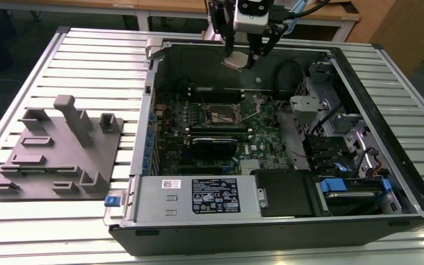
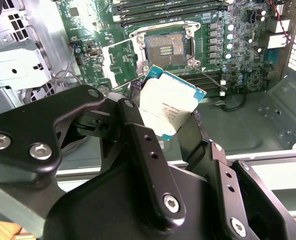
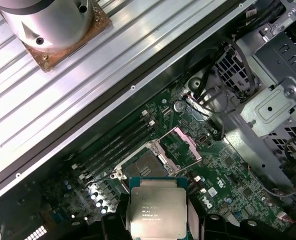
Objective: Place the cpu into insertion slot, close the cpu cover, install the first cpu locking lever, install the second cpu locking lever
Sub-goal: 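Place the cpu into insertion slot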
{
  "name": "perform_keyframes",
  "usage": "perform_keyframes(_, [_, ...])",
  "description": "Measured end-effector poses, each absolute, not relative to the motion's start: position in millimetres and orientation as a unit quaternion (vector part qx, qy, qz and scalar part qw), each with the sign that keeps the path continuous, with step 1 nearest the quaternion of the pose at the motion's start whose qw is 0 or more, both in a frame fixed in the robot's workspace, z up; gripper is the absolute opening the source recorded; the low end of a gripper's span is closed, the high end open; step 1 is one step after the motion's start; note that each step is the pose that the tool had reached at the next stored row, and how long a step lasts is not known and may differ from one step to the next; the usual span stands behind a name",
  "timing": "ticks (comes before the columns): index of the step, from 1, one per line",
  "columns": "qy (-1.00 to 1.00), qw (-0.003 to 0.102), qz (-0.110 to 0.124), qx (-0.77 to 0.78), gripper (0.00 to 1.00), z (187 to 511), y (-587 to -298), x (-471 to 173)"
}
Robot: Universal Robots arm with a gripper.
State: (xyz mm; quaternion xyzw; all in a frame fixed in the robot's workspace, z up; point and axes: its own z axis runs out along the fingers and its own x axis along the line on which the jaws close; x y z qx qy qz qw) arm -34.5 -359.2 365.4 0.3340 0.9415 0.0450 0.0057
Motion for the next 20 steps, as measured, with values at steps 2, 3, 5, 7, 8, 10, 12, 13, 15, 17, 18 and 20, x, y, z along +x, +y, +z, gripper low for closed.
perform_keyframes(2, [0.941, 0.006, 0.045, 0.336, 0.54, 365.4, -359.2, -34.5])
perform_keyframes(3, [0.94, 0.006, 0.045, 0.337, 0.54, 365.4, -359.2, -34.5])
perform_keyframes(5, [0.94, 0.006, 0.045, 0.339, 0.54, 365.4, -359.3, -34.5])
perform_keyframes(7, [0.939, 0.006, 0.045, 0.341, 0.54, 365.4, -359.2, -34.5])
perform_keyframes(8, [0.939, 0.006, 0.045, 0.342, 0.54, 365.4, -359.2, -34.5])
perform_keyframes(10, [0.938, 0.006, 0.045, 0.343, 0.54, 365.4, -359.2, -34.5])
perform_keyframes(12, [0.938, 0.006, 0.045, 0.343, 0.54, 365.4, -359.0, -34.5])
perform_keyframes(13, [0.938, 0.006, 0.045, 0.343, 0.54, 365.4, -359.0, -34.6])
perform_keyframes(15, [0.938, 0.006, 0.045, 0.345, 0.54, 365.4, -359.0, -34.7])
perform_keyframes(17, [0.937, 0.006, 0.045, 0.347, 0.54, 365.4, -359.0, -34.8])
perform_keyframes(18, [0.936, 0.006, 0.045, 0.348, 0.54, 365.4, -359.0, -34.8])
perform_keyframes(20, [0.936, 0.006, 0.045, 0.349, 0.54, 365.4, -359.1, -34.8])
